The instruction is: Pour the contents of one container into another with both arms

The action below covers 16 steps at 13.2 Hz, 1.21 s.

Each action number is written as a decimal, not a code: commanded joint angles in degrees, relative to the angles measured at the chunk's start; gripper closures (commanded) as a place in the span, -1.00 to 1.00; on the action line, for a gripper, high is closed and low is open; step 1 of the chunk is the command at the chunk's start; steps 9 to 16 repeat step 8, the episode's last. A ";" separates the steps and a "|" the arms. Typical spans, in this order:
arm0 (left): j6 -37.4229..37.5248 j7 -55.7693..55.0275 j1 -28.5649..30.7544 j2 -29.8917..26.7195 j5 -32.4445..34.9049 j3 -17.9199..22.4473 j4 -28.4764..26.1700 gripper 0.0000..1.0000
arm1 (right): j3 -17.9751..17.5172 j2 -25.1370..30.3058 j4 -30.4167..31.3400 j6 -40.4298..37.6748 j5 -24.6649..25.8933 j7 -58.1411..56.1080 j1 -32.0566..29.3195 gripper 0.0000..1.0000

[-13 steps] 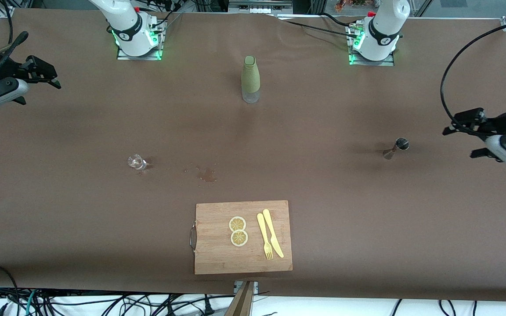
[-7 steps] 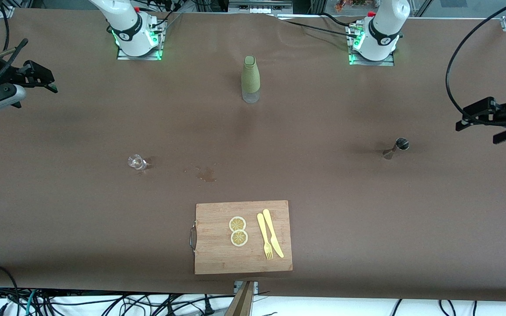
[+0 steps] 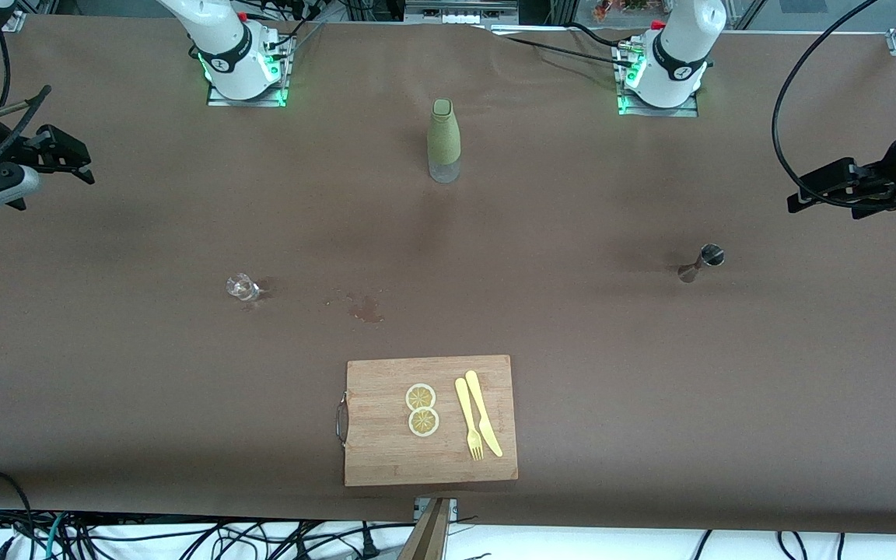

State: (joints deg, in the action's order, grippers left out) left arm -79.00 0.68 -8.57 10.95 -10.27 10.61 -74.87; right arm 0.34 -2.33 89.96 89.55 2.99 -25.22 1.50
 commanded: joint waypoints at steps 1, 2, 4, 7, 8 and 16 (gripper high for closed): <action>-0.28 -0.68 0.04 -2.34 4.46 -2.35 -2.39 -1.00 | 0.10 -0.48 -1.28 0.19 1.05 0.79 0.43 -0.98; -0.54 -0.68 0.04 -2.34 4.38 -2.35 -2.30 -1.00 | 0.10 -0.48 -1.28 0.01 1.05 0.70 0.43 -0.98; -0.54 -0.68 0.04 -1.20 4.47 -2.44 -1.78 -1.00 | -0.07 -0.83 -1.28 0.10 1.05 0.70 0.61 -0.98; -0.54 -0.68 -0.31 -0.49 4.38 -2.35 -1.42 -1.00 | -0.08 -1.63 -1.28 0.19 1.67 0.70 1.58 -0.98; -0.54 -0.68 -0.48 -0.15 4.47 -2.27 -1.42 -1.00 | -0.08 -1.63 -1.28 0.01 1.58 0.78 1.58 -0.98; -0.54 -0.68 -0.48 -0.15 4.47 -2.27 -1.42 -1.00 | -0.08 -1.63 -1.28 0.01 1.58 0.78 1.58 -0.98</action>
